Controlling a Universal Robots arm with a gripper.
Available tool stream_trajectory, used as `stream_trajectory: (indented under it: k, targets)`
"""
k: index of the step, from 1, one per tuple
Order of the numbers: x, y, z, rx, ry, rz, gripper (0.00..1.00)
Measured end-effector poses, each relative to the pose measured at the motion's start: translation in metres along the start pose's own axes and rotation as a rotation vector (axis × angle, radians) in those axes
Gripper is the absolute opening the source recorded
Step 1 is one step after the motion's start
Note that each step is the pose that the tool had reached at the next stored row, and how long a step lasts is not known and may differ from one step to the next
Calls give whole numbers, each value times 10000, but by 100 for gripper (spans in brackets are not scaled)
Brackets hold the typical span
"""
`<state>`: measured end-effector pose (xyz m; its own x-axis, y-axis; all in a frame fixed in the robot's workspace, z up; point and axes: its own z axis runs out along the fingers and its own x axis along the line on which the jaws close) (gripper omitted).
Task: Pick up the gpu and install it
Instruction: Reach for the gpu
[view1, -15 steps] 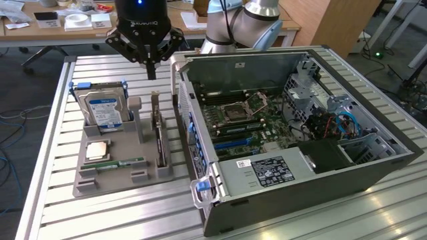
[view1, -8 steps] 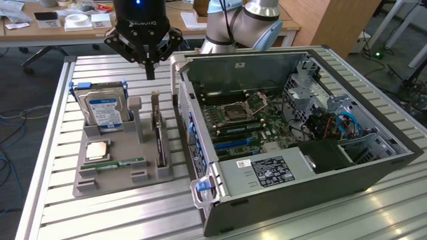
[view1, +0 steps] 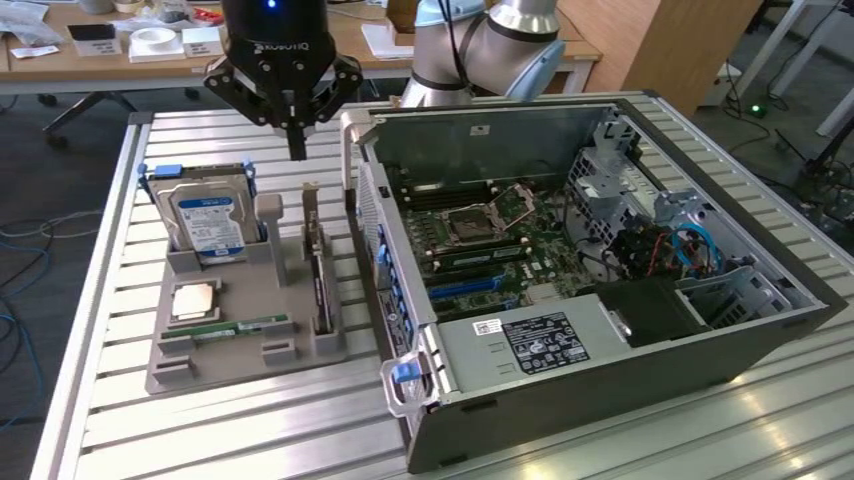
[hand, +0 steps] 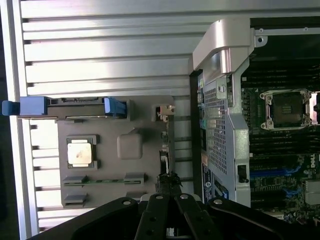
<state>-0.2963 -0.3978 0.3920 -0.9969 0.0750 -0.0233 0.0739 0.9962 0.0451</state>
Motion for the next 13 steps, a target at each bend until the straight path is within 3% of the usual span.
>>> stream_trajectory:
  k: [13]
  targets:
    - [-10,-146,-7,18,-1,1,11]
